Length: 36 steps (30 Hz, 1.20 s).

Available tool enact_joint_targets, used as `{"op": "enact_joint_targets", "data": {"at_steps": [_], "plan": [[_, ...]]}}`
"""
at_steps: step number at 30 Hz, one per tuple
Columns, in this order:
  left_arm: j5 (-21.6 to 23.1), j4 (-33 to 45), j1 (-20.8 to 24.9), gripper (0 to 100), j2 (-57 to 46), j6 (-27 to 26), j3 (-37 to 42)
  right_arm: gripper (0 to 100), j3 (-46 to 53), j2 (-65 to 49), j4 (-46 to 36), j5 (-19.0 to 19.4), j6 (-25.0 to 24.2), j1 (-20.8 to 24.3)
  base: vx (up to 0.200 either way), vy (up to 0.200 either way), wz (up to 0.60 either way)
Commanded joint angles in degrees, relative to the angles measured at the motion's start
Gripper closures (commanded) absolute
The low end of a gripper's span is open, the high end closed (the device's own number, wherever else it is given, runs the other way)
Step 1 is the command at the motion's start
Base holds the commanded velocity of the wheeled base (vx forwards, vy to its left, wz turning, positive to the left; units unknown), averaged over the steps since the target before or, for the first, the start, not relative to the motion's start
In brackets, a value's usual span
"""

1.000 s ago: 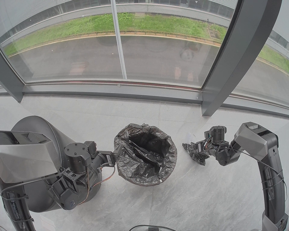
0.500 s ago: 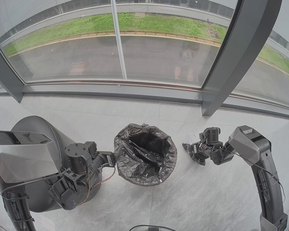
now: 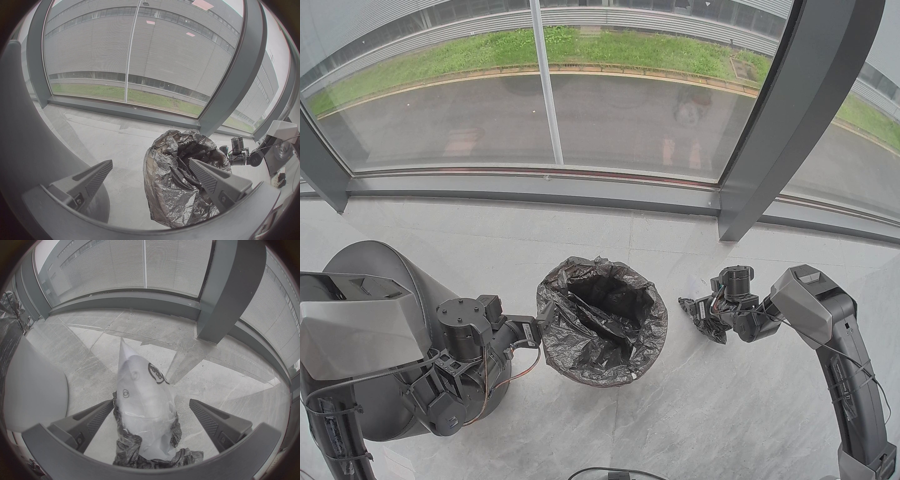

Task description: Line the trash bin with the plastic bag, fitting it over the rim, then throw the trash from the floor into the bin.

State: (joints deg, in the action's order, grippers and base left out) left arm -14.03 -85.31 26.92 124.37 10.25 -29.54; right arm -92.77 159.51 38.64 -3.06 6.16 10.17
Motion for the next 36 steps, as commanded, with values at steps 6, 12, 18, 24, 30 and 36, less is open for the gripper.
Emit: {"op": "enact_joint_targets", "data": {"at_steps": [6,12,18,24,30,36], "plan": [[-0.12,-0.03,-0.02,0,0.61,0.03,-0.43,0,-1.27,0.80,-1.29,0.16,-0.09,0.03,0.000,0.000,0.00],[-0.12,-0.03,-0.02,0,0.79,0.03,-0.52,0,-2.33,1.06,-2.78,0.60,-0.18,0.03,0.000,0.000,0.00],[-0.12,-0.12,-0.11,0,0.96,-0.06,-0.52,100,-3.21,1.41,-3.40,0.86,-0.62,0.03,0.000,0.000,0.00],[-0.21,-2.14,-0.11,0,2.02,-0.32,-0.52,100,-3.56,1.50,-4.02,0.86,-1.32,0.03,0.000,0.000,0.00],[-0.29,-3.37,-0.11,0,2.81,-0.76,-0.52,100,-3.29,1.41,-3.75,0.69,-1.59,0.03,0.000,0.000,0.00],[-0.29,-3.37,-0.11,0,2.55,-0.67,-0.52,100,-1.01,-3.07,-5.25,-0.54,-3.70,-0.15,0.000,0.000,0.00]]}}
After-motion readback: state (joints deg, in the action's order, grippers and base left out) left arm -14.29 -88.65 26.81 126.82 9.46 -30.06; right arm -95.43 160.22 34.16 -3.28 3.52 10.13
